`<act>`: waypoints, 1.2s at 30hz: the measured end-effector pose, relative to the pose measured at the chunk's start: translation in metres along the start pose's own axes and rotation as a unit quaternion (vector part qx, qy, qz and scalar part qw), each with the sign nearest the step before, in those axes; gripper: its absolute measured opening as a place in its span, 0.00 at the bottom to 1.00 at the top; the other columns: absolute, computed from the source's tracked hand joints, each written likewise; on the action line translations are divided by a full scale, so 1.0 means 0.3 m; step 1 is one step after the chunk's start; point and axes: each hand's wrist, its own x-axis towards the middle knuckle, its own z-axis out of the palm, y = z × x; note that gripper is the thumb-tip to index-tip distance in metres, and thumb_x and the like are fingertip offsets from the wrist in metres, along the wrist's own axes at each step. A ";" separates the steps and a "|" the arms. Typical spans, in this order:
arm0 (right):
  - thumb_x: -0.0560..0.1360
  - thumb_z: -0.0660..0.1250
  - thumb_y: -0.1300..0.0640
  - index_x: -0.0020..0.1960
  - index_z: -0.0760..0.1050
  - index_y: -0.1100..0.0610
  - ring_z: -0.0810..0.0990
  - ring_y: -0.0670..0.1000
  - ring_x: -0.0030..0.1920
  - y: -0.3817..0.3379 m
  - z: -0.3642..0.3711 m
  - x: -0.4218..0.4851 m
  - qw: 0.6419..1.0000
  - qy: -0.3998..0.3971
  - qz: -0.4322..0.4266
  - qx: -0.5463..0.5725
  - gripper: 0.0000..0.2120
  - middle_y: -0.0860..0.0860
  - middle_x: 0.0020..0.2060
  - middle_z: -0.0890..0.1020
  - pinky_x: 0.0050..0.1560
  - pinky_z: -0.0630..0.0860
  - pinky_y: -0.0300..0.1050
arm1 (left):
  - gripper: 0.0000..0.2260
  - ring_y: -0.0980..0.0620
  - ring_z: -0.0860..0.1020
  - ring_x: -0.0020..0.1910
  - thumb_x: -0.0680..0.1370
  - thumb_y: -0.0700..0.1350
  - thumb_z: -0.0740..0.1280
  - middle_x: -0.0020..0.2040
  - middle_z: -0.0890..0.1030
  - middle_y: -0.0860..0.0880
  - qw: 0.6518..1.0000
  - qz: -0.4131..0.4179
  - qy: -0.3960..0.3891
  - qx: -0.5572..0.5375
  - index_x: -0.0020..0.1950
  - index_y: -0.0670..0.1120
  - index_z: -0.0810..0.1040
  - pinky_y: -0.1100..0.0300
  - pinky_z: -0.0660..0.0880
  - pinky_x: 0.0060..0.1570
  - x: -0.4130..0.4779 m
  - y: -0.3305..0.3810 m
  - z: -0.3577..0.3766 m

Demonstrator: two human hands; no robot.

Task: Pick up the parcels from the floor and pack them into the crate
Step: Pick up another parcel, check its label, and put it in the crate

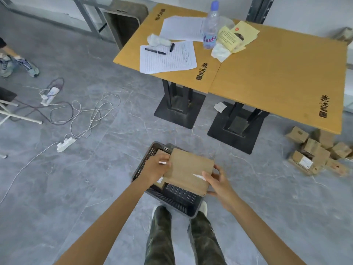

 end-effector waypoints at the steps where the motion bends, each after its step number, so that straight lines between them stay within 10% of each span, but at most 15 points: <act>1: 0.75 0.68 0.54 0.70 0.59 0.49 0.75 0.55 0.61 0.038 0.015 0.032 1.000 0.012 0.023 0.007 0.27 0.53 0.65 0.72 0.39 0.79 0.43 | 0.12 0.55 0.75 0.42 0.78 0.35 0.64 0.52 0.78 0.45 1.000 -0.008 -0.011 0.015 0.61 0.38 0.77 0.75 0.71 0.32 0.041 -0.044 0.009; 7: 0.77 0.66 0.55 0.70 0.59 0.50 0.73 0.52 0.58 0.313 0.133 0.297 0.993 0.061 0.098 0.033 0.25 0.52 0.64 0.72 0.41 0.76 0.41 | 0.11 0.58 0.74 0.37 0.79 0.37 0.60 0.40 0.76 0.53 0.989 -0.021 -0.109 0.098 0.44 0.50 0.76 0.72 0.73 0.37 0.296 -0.334 0.086; 11: 0.77 0.66 0.54 0.70 0.60 0.48 0.72 0.53 0.60 0.580 0.199 0.561 0.983 0.101 0.145 0.052 0.25 0.51 0.64 0.71 0.48 0.75 0.47 | 0.15 0.55 0.74 0.36 0.83 0.48 0.55 0.41 0.75 0.47 0.975 -0.015 -0.137 0.173 0.61 0.42 0.76 0.68 0.71 0.34 0.526 -0.597 0.185; 17: 0.74 0.71 0.57 0.69 0.62 0.47 0.75 0.54 0.59 1.058 0.220 0.999 0.968 0.152 0.188 0.072 0.28 0.52 0.64 0.74 0.56 0.76 0.55 | 0.15 0.46 0.73 0.60 0.81 0.44 0.55 0.63 0.71 0.45 0.942 0.011 -0.202 0.266 0.67 0.47 0.67 0.56 0.73 0.58 0.841 -1.060 0.415; 27: 0.75 0.69 0.61 0.75 0.55 0.48 0.70 0.55 0.68 1.554 0.269 1.564 0.970 0.165 0.152 0.091 0.35 0.52 0.70 0.69 0.64 0.72 0.57 | 0.38 0.41 0.40 0.76 0.78 0.39 0.63 0.77 0.36 0.44 0.754 0.093 -0.318 0.567 0.78 0.49 0.39 0.41 0.48 0.74 1.144 -1.594 0.727; 33: 0.79 0.62 0.57 0.75 0.58 0.55 0.72 0.56 0.67 1.587 0.283 1.647 0.959 0.226 0.130 -0.113 0.26 0.55 0.67 0.73 0.66 0.67 0.47 | 0.41 0.40 0.35 0.75 0.76 0.41 0.65 0.75 0.30 0.45 0.664 0.122 -0.309 0.670 0.77 0.49 0.37 0.41 0.41 0.74 1.210 -1.665 0.751; 36: 0.78 0.64 0.55 0.76 0.54 0.61 0.66 0.58 0.71 1.543 0.256 1.636 0.954 0.180 0.142 -0.194 0.31 0.58 0.71 0.67 0.70 0.63 0.48 | 0.36 0.42 0.38 0.76 0.77 0.41 0.63 0.77 0.35 0.44 0.683 0.101 -0.304 0.657 0.78 0.46 0.44 0.43 0.44 0.75 1.227 -1.630 0.730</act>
